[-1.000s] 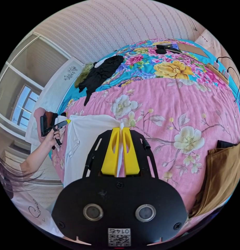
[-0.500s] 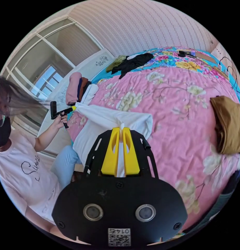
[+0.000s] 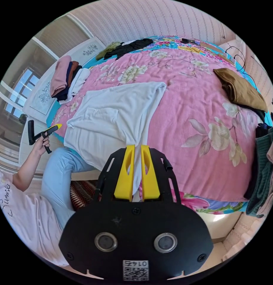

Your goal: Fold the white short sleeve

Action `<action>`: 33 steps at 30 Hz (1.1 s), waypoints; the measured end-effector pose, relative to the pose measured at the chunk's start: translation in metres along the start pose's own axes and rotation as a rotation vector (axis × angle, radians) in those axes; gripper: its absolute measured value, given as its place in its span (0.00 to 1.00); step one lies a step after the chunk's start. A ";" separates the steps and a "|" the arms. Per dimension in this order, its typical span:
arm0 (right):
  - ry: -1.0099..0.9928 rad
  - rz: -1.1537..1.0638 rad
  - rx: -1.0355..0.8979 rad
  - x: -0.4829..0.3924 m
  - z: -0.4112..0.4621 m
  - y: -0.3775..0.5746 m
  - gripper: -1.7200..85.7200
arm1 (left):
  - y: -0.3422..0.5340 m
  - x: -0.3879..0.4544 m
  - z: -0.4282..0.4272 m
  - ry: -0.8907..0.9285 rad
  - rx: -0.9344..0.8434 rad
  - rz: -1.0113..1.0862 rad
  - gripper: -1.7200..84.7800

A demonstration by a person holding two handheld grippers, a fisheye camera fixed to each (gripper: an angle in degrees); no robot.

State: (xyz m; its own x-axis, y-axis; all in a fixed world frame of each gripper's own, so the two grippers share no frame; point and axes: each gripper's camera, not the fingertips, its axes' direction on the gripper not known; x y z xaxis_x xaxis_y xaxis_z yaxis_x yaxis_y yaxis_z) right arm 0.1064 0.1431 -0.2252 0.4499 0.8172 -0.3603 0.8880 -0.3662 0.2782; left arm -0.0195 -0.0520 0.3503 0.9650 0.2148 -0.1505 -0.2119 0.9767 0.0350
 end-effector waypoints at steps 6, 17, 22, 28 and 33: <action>-0.060 -0.120 0.100 -0.061 0.013 -0.030 0.11 | -0.031 0.070 0.028 0.061 0.036 0.160 0.04; -0.152 -0.149 0.043 -0.099 0.056 -0.037 0.04 | -0.016 0.105 0.094 0.229 -0.167 0.225 0.01; -0.322 -0.324 0.026 -0.128 0.034 0.001 0.04 | 0.051 0.122 0.056 0.317 -0.168 0.289 0.01; -0.215 -0.399 -0.242 -0.173 0.058 0.033 0.04 | 0.116 0.152 0.016 0.176 -0.056 0.312 0.01; -0.202 -0.387 -0.232 -0.213 0.055 0.020 0.03 | 0.119 0.194 0.020 0.128 -0.006 0.388 0.01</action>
State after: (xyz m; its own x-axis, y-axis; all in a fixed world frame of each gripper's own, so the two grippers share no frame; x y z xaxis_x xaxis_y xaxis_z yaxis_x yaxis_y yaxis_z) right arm 0.0340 -0.0623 -0.1916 0.1208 0.7627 -0.6354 0.9593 0.0748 0.2723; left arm 0.1452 0.1055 0.3451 0.7860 0.5657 -0.2492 -0.5580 0.8228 0.1079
